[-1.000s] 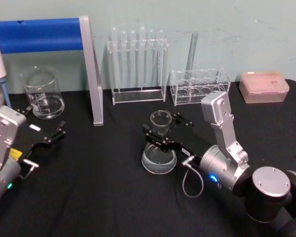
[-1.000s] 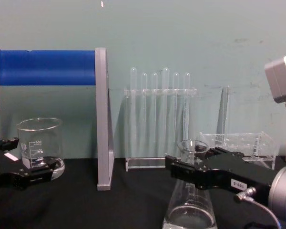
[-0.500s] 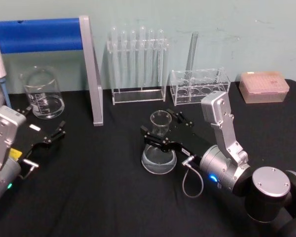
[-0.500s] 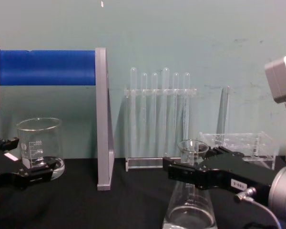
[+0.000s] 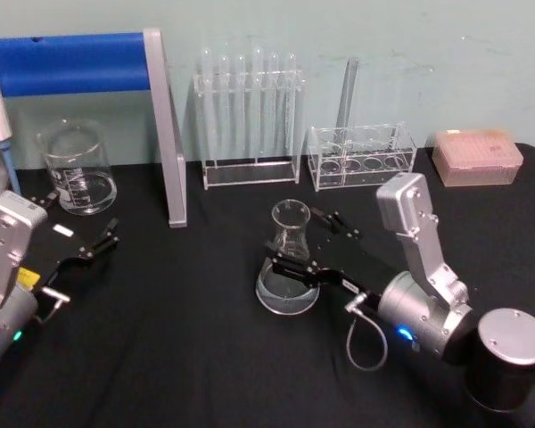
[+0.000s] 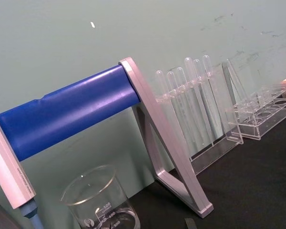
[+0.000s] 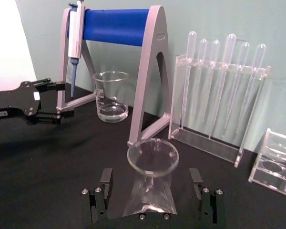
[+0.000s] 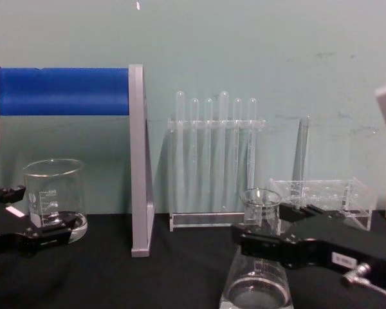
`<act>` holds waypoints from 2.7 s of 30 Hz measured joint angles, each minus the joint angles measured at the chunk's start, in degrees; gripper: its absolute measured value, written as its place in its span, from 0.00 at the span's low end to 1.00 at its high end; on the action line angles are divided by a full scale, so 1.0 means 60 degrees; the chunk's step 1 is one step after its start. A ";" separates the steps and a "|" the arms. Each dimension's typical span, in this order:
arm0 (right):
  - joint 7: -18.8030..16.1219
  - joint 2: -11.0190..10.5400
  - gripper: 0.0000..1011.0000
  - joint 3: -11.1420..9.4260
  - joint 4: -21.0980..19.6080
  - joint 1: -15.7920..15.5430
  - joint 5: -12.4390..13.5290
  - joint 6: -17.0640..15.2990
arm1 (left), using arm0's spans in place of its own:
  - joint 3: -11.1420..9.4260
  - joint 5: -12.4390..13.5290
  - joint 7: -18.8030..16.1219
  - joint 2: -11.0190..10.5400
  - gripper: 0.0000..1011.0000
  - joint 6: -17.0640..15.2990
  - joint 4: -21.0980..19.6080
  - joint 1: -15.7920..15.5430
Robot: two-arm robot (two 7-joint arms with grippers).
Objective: Grasp the erlenmeyer flask with one hand, shake it three times, then place it back.
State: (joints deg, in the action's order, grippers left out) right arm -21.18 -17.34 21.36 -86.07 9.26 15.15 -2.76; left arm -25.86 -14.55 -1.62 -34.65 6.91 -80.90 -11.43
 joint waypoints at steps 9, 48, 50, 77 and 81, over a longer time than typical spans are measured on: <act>-0.0147 -0.0733 0.99 -0.0354 -0.0939 -0.0790 0.0370 -0.0241 | 0.0000 0.0000 0.0000 0.0000 0.99 0.0000 0.0000 0.0001; 0.2981 0.0356 0.99 -0.1539 0.1204 0.0158 -0.2076 0.0829 | 0.0000 0.0000 0.0000 0.0000 0.99 0.0000 0.0000 0.0000; 0.2981 0.0381 0.99 -0.1560 0.1220 0.0159 -0.2130 0.0828 | 0.0000 0.0000 0.0000 0.0000 0.99 0.0000 0.0000 -0.0001; 0.2967 0.0392 0.99 -0.1572 0.1222 0.0152 -0.2190 0.0805 | 0.0000 0.0000 0.0000 0.0000 0.99 0.0000 0.0000 0.0000; 0.2965 0.0391 0.99 -0.1571 0.1218 0.0152 -0.2187 0.0804 | 0.0000 0.0000 0.0000 0.0000 0.99 0.0000 0.0000 0.0000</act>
State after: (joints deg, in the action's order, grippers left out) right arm -3.39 -15.00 11.94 -78.76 10.17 2.03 2.06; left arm -25.86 -14.55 -1.62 -34.65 6.91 -80.90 -11.43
